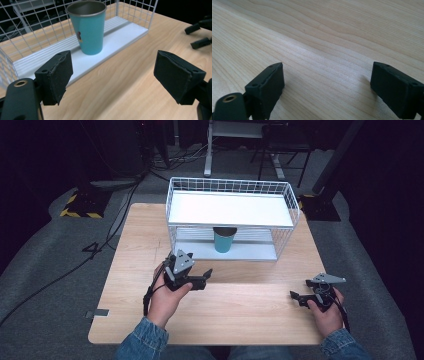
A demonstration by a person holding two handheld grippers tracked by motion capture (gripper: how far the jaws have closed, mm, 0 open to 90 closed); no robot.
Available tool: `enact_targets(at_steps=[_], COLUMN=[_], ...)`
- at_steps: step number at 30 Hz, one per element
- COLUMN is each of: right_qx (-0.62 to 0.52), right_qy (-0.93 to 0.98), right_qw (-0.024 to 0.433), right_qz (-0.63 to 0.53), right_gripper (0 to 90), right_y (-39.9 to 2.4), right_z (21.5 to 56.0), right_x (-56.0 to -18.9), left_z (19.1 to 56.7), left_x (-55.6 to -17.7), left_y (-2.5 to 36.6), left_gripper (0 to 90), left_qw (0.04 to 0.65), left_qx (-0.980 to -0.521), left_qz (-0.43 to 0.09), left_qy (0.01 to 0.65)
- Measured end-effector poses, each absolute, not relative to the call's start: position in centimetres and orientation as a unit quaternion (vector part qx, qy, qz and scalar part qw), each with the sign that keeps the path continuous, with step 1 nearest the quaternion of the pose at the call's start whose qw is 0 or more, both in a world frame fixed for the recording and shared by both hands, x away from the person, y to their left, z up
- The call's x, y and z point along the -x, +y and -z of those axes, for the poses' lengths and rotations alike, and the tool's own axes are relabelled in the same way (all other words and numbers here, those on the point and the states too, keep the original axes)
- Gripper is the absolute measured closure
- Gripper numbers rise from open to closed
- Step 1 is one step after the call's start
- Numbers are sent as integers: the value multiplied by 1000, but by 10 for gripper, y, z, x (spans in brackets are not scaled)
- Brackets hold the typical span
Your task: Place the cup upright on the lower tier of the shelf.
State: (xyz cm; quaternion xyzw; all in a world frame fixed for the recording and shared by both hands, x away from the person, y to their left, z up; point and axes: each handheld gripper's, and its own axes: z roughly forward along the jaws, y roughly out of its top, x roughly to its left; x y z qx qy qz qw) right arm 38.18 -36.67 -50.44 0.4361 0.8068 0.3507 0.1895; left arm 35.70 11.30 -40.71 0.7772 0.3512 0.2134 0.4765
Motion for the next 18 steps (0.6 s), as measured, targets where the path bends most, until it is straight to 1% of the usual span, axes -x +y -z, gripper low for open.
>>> enact_targets(at_steps=[4,9,14,18], right_qx=[-436,-436,-436,-436], right_qy=[807,807,807,807], right_qw=[190,190,189,190], right_qz=[-351,-351,-351,-351], right_gripper=[123,122,122,122], right_y=[-367,-367,-367,-367], right_z=[505,505,504,504], right_x=[-382,-382,-382,-382], left_z=[408,411,417,427], left_x=[-345,-330,-315,-305], left_y=[122,130,136,144], left_gripper=[181,181,182,181], left_qw=[470,456,424,427], left_qx=[-781,-792,-799,-801], left_qz=[-217,-212,-226,-204], left_qy=[348,347,361,366])
